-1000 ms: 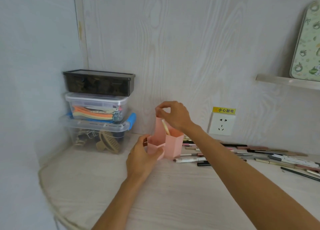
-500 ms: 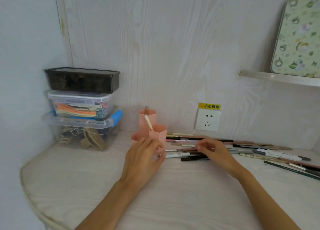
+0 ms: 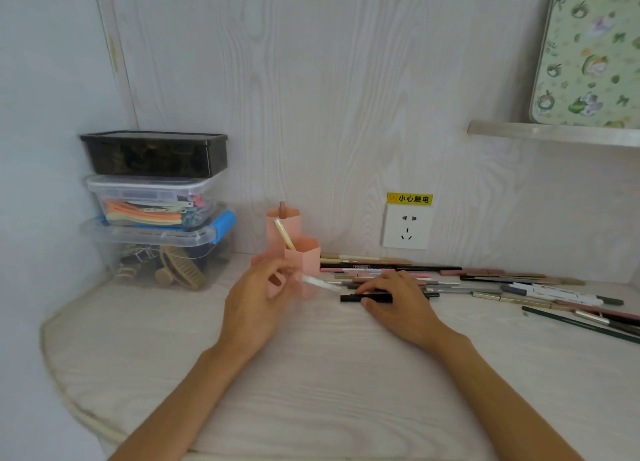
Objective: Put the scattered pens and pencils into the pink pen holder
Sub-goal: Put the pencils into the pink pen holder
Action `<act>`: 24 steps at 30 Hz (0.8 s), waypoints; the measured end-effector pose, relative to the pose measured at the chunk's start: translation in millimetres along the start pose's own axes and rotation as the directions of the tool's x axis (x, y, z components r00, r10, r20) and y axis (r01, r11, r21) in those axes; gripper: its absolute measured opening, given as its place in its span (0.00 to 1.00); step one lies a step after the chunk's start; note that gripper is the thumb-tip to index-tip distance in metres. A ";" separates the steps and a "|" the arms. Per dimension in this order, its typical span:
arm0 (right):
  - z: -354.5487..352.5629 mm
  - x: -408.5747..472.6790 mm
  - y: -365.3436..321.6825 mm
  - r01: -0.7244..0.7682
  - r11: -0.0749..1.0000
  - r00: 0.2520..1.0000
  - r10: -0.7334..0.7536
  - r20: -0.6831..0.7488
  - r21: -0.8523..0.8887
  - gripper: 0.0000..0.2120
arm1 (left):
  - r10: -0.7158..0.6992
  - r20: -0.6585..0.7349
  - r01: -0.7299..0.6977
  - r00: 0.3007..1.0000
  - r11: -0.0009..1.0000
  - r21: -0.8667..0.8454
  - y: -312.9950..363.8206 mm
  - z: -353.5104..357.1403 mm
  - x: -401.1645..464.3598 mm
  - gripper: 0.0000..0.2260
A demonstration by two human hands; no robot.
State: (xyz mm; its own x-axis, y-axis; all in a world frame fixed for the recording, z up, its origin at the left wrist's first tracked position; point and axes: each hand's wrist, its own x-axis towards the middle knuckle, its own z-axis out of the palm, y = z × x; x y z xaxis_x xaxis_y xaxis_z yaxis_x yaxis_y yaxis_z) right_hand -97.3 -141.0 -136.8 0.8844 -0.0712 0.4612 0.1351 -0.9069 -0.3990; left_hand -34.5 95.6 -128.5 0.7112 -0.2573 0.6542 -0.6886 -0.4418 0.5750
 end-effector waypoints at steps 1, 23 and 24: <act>1.9 0.5 -0.2 0.007 1.000 1.000 -0.007 -0.009 0.005 0.08 | -0.031 -0.061 0.024 0.998 0.993 -0.117 2.5 -2.8 1.5 0.04; -3.6 -1.2 4.7 0.061 0.996 0.998 -0.062 -0.006 -0.070 0.11 | 0.188 -0.133 -0.119 0.973 0.906 0.406 1.9 13.0 46.4 0.20; -3.5 -1.1 4.5 0.066 0.994 0.998 -0.067 -0.002 -0.084 0.11 | 0.195 -0.150 -0.122 0.969 0.910 0.396 -1.5 9.2 42.9 0.22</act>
State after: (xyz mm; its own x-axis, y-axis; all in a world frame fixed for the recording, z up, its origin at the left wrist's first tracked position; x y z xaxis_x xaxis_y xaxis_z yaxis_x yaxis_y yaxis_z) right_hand -99.2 -146.4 -136.4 0.8725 -0.0112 0.4885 0.1556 -0.9413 -0.2996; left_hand -1.7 77.3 -105.8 0.5337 -0.2067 0.8201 -0.6578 -0.7109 0.2489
